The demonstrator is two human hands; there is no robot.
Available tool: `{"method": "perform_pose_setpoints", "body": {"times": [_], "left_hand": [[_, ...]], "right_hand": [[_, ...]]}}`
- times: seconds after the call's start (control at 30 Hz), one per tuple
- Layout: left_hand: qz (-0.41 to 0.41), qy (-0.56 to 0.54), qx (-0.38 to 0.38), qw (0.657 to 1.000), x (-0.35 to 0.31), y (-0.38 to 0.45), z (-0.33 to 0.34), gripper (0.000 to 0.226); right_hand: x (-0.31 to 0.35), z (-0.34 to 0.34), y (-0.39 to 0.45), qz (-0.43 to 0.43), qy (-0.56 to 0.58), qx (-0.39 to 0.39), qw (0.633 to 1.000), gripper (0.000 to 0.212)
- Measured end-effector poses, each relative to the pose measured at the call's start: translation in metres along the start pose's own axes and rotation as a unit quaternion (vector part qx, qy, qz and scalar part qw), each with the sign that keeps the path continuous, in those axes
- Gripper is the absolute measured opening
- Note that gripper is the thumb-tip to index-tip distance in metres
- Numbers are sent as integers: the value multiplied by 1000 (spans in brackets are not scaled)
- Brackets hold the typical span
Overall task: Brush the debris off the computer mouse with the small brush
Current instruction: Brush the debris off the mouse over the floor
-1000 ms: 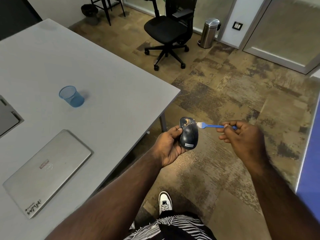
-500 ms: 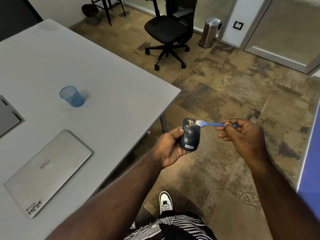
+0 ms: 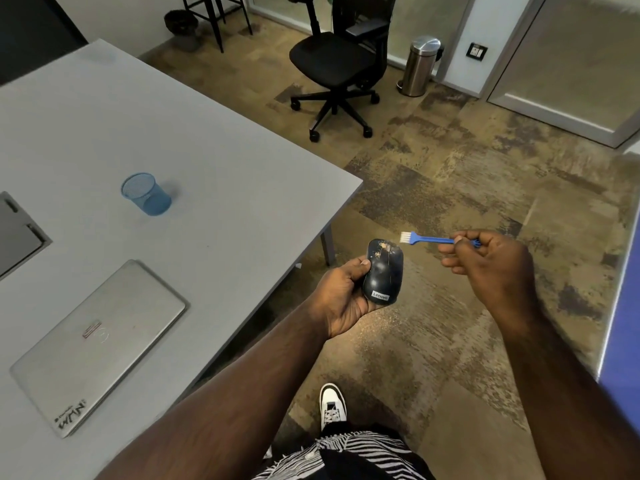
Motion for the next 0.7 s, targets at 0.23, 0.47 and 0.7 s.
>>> {"method": "perform_pose_setpoints", "body": {"times": [0.23,0.47,0.7], "left_hand": [[7,3,-3,1000,-3,1,-3,32],[11,8,-2,1000,-2,3,-5,33],[12,21,12,1000,1,3,-2,32]], "right_hand": [[-6,5,-1,-2,-43,28,999,14],[-2,10,-4,-21,-35,50,998,14],[24,15,-4,-96,-58,73,991,17]]}}
Point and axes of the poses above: each hand's wrist, its own y-axis towards the middle knuckle, its own z-axis out of the palm, x = y × z, the point moved 10 cm from there along y, towards the middle knuckle, and after that the axes turned 1 degree about y, right-handed, at the moved point
